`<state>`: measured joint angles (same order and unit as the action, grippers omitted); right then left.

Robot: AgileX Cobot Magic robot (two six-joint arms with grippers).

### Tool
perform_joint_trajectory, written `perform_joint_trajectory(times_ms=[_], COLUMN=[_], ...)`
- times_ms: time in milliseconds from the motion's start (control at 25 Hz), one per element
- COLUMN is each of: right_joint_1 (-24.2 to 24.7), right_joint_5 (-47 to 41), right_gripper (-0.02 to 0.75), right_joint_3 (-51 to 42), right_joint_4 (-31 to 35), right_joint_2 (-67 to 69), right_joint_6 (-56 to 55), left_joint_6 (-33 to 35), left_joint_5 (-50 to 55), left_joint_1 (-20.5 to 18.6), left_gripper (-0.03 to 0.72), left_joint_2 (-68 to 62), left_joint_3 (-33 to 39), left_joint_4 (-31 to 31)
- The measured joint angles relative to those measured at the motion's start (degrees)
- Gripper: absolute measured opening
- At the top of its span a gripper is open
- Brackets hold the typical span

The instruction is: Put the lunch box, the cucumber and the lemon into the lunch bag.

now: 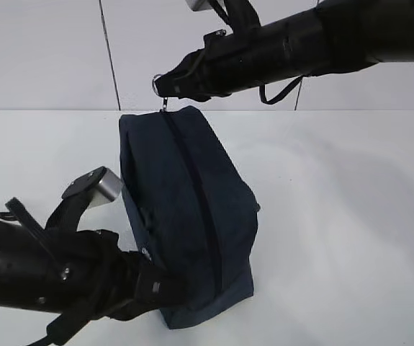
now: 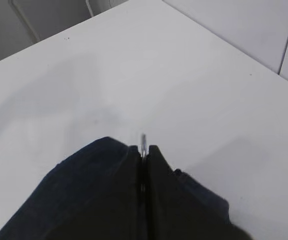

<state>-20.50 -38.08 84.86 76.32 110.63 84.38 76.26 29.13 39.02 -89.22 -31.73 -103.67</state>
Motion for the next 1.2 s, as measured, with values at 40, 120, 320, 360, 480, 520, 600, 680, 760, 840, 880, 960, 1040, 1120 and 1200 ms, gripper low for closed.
perform_joint_trajectory(times_ms=[40, 120, 320, 360, 480, 520, 600, 680, 760, 840, 880, 960, 1040, 1120, 1200], right_joint_1=[0.0, 0.0, 0.0, 0.0, 0.3, 0.5, 1.5, 2.7, 3.8, 4.6, 5.0, 5.4, 5.4, 5.4, 5.5], right_joint_5=[0.0, 0.0, 0.5, 0.7, 0.9, 0.9, 0.5, -0.6, -1.7, -2.7, -3.6, -4.9, -6.0, -6.9, -7.8], right_gripper=[0.008, 0.008, 0.008, 0.008, 0.008, 0.008, 0.008, 0.008, 0.008, 0.008, 0.008, 0.008, 0.008, 0.008, 0.008], right_joint_3=[0.8, 1.8, 2.0, 2.1, 2.3, 2.3, 2.3, 2.3, 2.3, 2.3, 2.3, 2.3, 2.4, 2.4, 2.4], right_joint_4=[0.0, 0.0, -4.4, -5.8, -10.2, -11.4, -13.7, -14.7, -15.2, -15.3, -15.3, -15.6, -16.1, -17.9, -20.5], right_joint_2=[0.7, 1.5, 1.8, 1.8, 1.8, 1.8, 1.8, 1.8, 1.8, 1.8, 1.8, 1.8, 1.7, 0.7, -0.5], right_joint_6=[0.0, 0.0, -0.4, -0.9, -3.2, -4.3, -6.0, -7.0, -7.4, -8.2, -8.3, -8.6, -8.6, -8.9, -10.0], left_joint_6=[-0.1, -0.3, -0.5, -0.5, -0.5, -0.5, -0.5, -0.5, -0.5, -0.5, -0.5, -0.5, -0.5, -0.5, -0.5], left_joint_5=[0.3, 0.8, -0.7, -1.5, -5.4, -7.2, -10.4, -14.3, -18.0, -21.5, -23.0, -25.4, -27.7, -30.5, -33.4], left_joint_1=[0.0, 0.0, 0.1, 0.1, 0.3, 0.3, 0.3, 0.3, 0.0, -0.2, -0.1, -0.1, -0.1, -0.3, -0.6], left_gripper=[-0.007, -0.007, -0.007, -0.007, -0.007, -0.007, -0.007, -0.007, -0.007, -0.007, -0.007, -0.007, -0.007, -0.007, -0.007], left_joint_2=[0.1, 0.4, 1.3, 1.6, 3.2, 3.8, 5.4, 6.9, 8.1, 8.7, 8.8, 8.9, 9.1, 9.1, 9.2], left_joint_3=[0.9, 2.0, 2.5, 2.6, 2.6, 2.6, 2.9, 3.1, 3.2, 3.2, 3.2, 3.2, 3.2, 3.2, 3.2], left_joint_4=[-0.3, -0.9, -1.4, -1.4, -1.3, -1.3, -1.0, -0.8, -0.8, -0.8, -0.8, -0.8, -0.8, -0.8, -0.8])
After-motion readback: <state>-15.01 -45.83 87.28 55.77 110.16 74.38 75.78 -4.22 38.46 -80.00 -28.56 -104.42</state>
